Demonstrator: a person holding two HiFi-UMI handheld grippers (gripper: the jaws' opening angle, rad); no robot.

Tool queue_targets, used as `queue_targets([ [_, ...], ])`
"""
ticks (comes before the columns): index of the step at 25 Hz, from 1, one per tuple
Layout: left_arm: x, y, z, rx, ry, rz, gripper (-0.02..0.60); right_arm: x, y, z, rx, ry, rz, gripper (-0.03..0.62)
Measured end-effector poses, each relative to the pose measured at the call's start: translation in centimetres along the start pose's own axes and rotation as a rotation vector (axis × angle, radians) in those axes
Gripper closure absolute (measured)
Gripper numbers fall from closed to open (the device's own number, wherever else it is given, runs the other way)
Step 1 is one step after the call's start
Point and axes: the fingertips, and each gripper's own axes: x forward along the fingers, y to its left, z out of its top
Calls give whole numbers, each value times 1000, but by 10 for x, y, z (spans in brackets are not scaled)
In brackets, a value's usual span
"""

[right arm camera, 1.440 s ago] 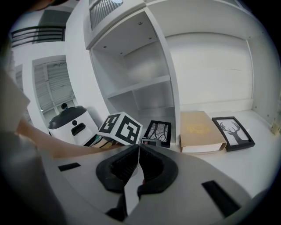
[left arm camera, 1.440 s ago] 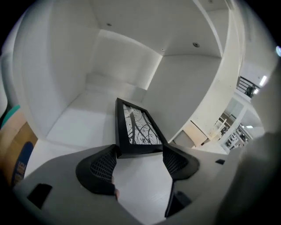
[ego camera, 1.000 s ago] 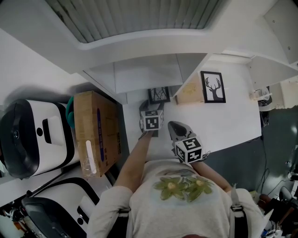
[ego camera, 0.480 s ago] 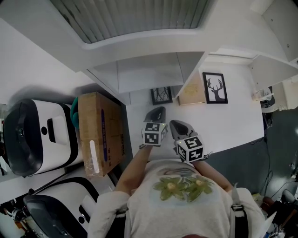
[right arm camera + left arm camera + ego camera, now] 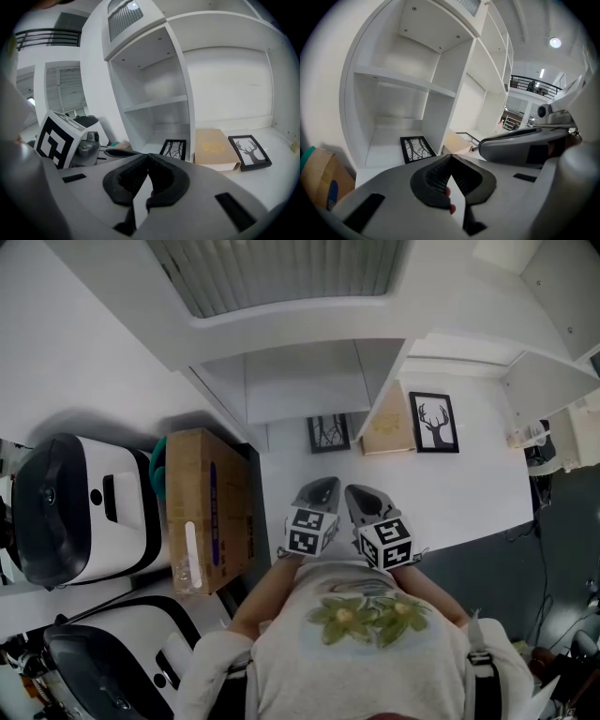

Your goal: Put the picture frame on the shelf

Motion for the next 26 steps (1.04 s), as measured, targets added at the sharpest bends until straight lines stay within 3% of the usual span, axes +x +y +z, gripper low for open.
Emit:
queue_targets([
  [14,-36,-26,-15,12,7,-24,552,-32,19,-6,-24,-33,-5,563],
  [26,-55,-40,-29,-25,-20,-37,552,-43,36,-26,-45,5,-6,563],
])
